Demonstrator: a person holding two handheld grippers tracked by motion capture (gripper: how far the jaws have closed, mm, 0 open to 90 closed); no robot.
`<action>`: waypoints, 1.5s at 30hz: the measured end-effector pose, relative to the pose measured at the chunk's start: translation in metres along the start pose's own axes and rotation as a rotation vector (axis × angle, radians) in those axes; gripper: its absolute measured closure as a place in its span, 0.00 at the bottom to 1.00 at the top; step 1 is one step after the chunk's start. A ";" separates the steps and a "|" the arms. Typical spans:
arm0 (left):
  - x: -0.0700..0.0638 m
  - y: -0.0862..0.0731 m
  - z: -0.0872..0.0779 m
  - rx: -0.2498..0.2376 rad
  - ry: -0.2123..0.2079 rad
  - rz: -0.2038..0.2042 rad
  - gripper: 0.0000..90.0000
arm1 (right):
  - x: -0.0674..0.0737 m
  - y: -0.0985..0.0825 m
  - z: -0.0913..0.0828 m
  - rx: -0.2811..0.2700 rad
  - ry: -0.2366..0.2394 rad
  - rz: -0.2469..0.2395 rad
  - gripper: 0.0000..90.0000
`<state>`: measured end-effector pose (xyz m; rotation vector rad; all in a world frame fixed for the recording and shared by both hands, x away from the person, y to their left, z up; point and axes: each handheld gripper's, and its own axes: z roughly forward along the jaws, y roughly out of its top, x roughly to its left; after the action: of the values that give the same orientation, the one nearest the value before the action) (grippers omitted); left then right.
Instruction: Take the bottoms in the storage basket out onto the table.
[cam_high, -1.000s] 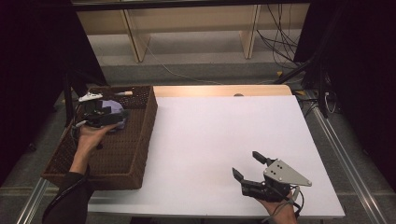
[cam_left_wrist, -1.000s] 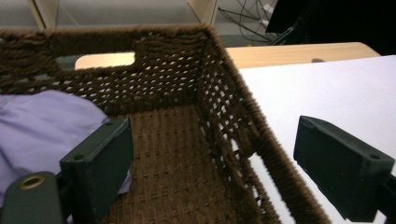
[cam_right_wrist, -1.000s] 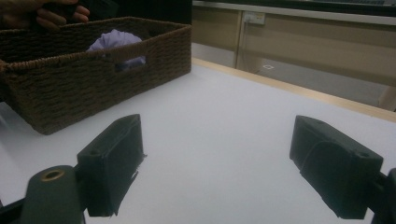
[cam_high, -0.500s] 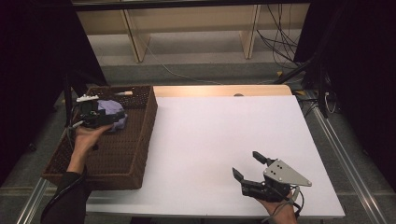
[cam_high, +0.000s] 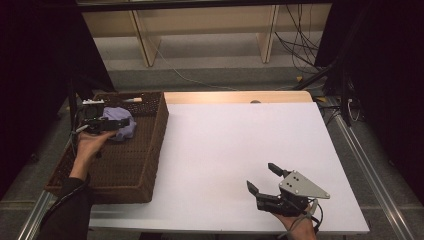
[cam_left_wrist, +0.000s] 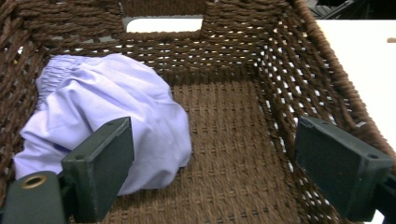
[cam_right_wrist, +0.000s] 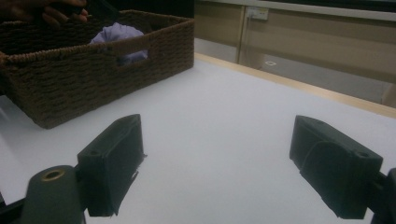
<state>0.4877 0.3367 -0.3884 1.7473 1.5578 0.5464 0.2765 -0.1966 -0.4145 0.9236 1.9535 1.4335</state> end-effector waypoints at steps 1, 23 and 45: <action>0.001 0.000 0.003 0.013 0.008 0.001 0.14 | 0.000 0.000 0.000 0.001 0.000 -0.002 0.20; 0.009 0.016 0.035 0.139 0.102 0.020 0.14 | -0.002 -0.001 0.002 0.009 0.004 0.005 0.20; 0.026 0.020 0.061 0.235 0.174 -0.026 0.14 | -0.002 -0.002 0.003 0.013 0.004 0.004 0.21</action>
<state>0.5494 0.3474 -0.4173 1.8915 1.8258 0.5319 0.2796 -0.1967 -0.4172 0.9318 1.9672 1.4275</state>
